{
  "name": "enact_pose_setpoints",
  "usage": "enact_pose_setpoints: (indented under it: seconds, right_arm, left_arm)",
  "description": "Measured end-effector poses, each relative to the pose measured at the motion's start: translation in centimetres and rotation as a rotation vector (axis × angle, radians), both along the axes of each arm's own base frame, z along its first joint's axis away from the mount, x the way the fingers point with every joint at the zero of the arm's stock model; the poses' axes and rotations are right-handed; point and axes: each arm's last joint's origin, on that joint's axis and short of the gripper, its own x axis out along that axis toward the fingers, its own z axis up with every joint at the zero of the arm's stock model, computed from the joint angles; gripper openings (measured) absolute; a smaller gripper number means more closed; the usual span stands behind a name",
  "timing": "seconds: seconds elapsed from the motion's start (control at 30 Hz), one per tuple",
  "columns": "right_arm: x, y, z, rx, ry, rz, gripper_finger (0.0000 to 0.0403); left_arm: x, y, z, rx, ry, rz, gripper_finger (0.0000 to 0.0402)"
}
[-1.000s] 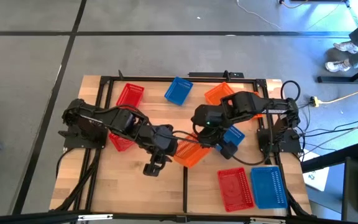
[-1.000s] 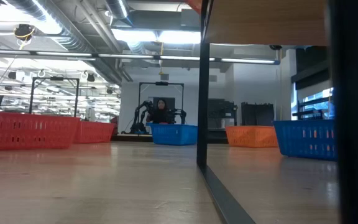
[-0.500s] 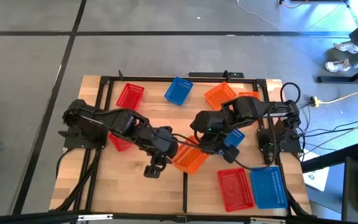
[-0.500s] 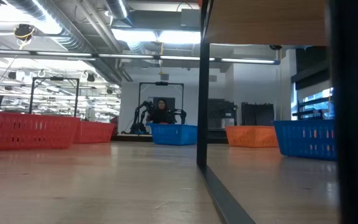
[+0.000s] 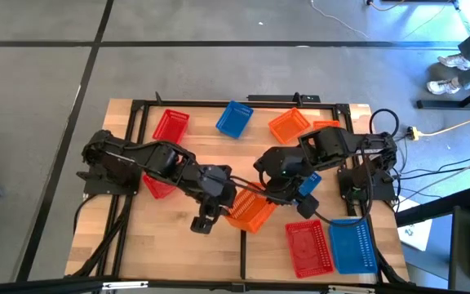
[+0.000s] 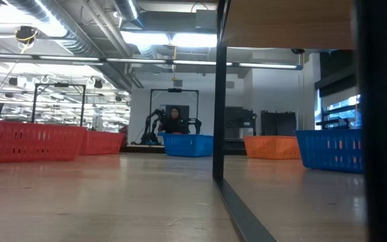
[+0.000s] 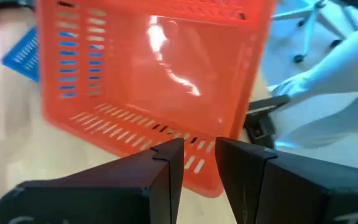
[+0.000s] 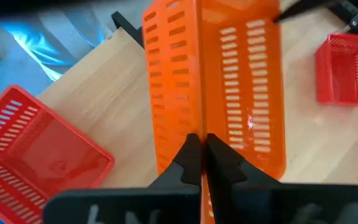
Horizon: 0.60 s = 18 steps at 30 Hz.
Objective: Stack baskets on shelf by color
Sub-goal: Put the bottom orange basket on the shelf
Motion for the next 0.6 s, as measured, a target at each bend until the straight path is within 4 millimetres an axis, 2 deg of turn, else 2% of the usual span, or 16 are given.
enact_pose_setpoints:
  seconds: [0.3, 0.47, 0.6]
  right_arm:
    - [0.4, -1.1, 0.0, -0.061, -0.015, -0.094, 0.0]
    - [0.3, -1.4, -0.2, -0.093, -0.002, -0.088, 0.0]
    - [0.4, -1.5, -0.2, -0.12, -0.02, -0.111, 0.0]
  left_arm:
    - [-0.7, -0.9, 0.5, -0.263, 0.098, -0.184, 0.0085]
    - [0.6, -1.6, -0.6, -0.307, 0.137, -0.21, 0.0085]
    - [0.8, -1.8, -0.1, -0.331, 0.091, -0.235, 0.0085]
